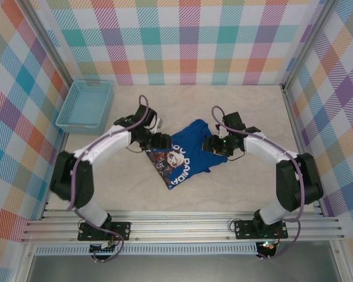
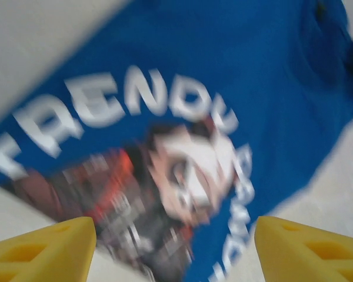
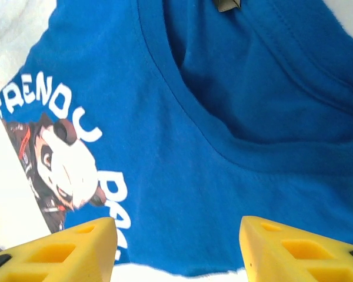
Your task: Fold the inside-out t-shirt
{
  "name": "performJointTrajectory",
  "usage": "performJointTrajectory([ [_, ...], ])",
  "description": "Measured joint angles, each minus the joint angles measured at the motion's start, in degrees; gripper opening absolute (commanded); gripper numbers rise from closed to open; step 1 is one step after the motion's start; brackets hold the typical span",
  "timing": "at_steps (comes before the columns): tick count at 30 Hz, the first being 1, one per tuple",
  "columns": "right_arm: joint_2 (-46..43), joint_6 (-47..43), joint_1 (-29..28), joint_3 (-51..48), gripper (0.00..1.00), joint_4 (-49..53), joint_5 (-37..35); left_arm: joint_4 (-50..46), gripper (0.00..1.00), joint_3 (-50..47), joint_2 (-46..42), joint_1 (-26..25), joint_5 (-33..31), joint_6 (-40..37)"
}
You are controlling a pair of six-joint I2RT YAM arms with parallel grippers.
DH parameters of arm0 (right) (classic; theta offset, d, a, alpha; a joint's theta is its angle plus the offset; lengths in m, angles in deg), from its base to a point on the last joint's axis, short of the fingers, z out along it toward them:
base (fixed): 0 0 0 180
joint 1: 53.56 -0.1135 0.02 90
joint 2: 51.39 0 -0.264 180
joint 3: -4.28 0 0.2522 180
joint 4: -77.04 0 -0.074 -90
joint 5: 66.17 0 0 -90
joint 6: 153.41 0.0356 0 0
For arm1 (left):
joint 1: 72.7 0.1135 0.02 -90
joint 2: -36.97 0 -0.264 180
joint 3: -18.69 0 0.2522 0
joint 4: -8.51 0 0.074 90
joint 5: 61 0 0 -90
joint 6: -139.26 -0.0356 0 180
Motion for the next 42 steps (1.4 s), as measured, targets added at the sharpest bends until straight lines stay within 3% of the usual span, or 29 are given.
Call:
performJointTrajectory([
  [6, 13.6, 1.2, 0.0, 6.5, 0.56, -1.8, -2.1, 3.2, 0.67, 3.3, 15.4, 0.5, -1.0, -0.3],
  [10, 20.3, -1.0, 0.2, 15.5, 0.56, -0.7, -2.8, 6.1, 0.67, -2.9, 10.6, -0.8, 0.7, -0.4],
  [14, 25.7, -5.6, 0.2, 26.3, 0.57, 1.0, -2.7, 5.6, 0.68, -9.3, 6.2, -9.8, 3.3, 1.0],
  [18, 23.9, -11.3, 0.4, 28.0, 0.61, 3.4, -4.0, 3.2, 0.71, -9.6, 2.5, -15.3, 2.8, 1.6],
  [21, 20.2, -14.2, 1.3, 25.8, 0.65, 5.0, -5.5, 2.7, 0.73, -8.2, -0.4, -12.2, -0.7, 2.0],
  [24, 18.3, -14.9, 3.9, 24.3, 0.68, 6.3, -5.6, 4.6, 0.74, -4.9, 0.2, -5.6, -2.6, 2.5],
  [29, 20.1, -15.7, 7.8, 24.6, 0.73, 7.2, -6.3, 7.8, 0.78, 5.2, 10.6, 2.5, -2.7, 1.8],
  [35, 21.4, -16.2, 9.4, 24.1, 0.78, 8.5, -4.5, 6.3, 0.79, 16.2, 23.6, 3.9, 1.1, -2.2],
  [42, 20.6, -16.2, 8.8, 19.9, 0.78, 8.2, -3.3, 5.7, 0.77, 18.5, 26.0, 3.9, 6.6, -3.9],
])
